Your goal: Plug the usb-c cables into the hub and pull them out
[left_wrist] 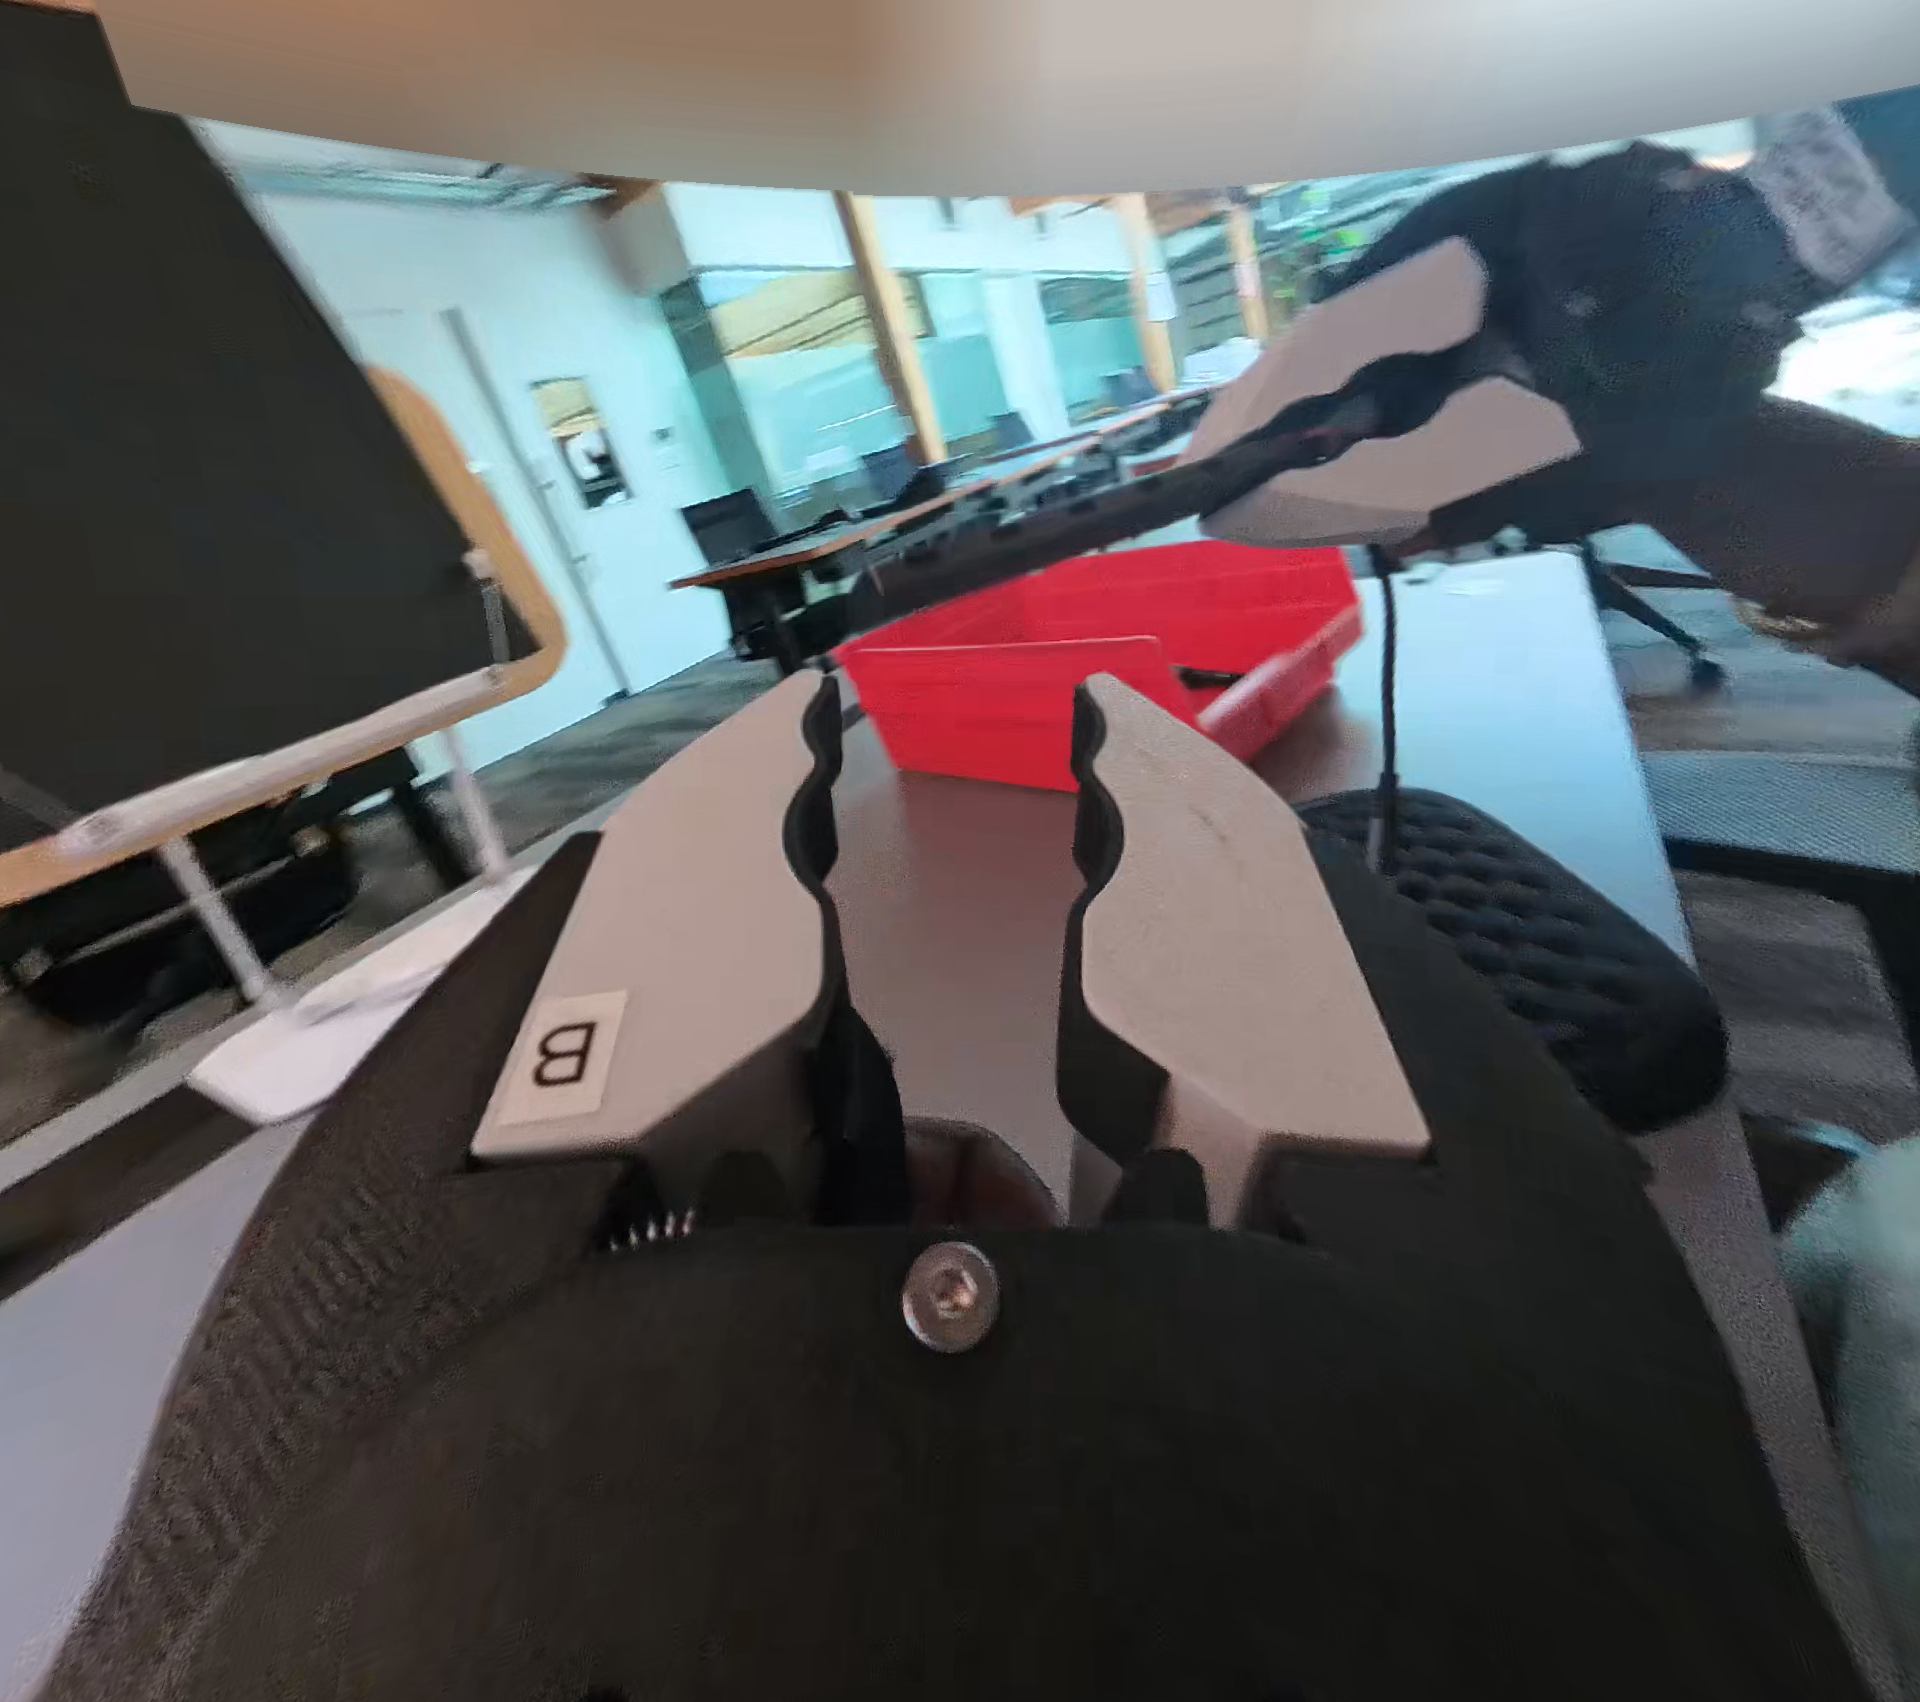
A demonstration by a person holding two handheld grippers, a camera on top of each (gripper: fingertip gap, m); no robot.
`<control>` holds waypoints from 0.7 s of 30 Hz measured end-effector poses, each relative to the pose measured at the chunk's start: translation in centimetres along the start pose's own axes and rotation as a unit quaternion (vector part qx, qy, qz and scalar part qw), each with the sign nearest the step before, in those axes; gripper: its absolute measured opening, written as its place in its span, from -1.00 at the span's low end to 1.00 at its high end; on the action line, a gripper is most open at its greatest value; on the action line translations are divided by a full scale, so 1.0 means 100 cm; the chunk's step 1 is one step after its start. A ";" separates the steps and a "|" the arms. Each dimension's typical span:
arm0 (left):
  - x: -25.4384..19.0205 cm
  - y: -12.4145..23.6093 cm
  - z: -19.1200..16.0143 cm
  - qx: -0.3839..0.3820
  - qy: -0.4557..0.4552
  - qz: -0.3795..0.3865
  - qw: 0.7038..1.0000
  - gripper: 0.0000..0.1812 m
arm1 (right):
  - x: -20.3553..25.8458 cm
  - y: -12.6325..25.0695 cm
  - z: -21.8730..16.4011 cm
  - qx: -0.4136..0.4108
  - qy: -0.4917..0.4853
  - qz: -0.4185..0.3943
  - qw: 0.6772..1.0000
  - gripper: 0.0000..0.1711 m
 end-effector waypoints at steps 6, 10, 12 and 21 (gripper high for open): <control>0.008 0.021 0.010 0.010 0.066 0.071 0.995 -0.55 | 0.046 -0.023 -0.020 0.186 0.150 -0.033 0.971 -0.89; 0.002 0.024 0.009 0.074 0.092 0.027 0.993 -0.56 | 0.094 -0.031 -0.023 0.231 0.117 0.076 0.963 -0.89; 0.002 0.029 0.015 0.097 0.086 0.027 0.991 -0.56 | 0.109 -0.032 -0.021 0.232 0.054 0.138 0.961 -0.88; 0.080 0.152 0.056 0.305 -0.011 0.371 0.877 -0.56 | 0.095 -0.021 -0.019 0.118 -0.207 0.224 0.945 -0.45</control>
Point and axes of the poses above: each gripper's, where its closed fingertips meet, y back along the fingers, z out of its top, x = y × z across the jaws, the point moved 9 cm from there along y, back along the fingers, and after that the axes turned 12 degrees about y, right-handed, at the moved point
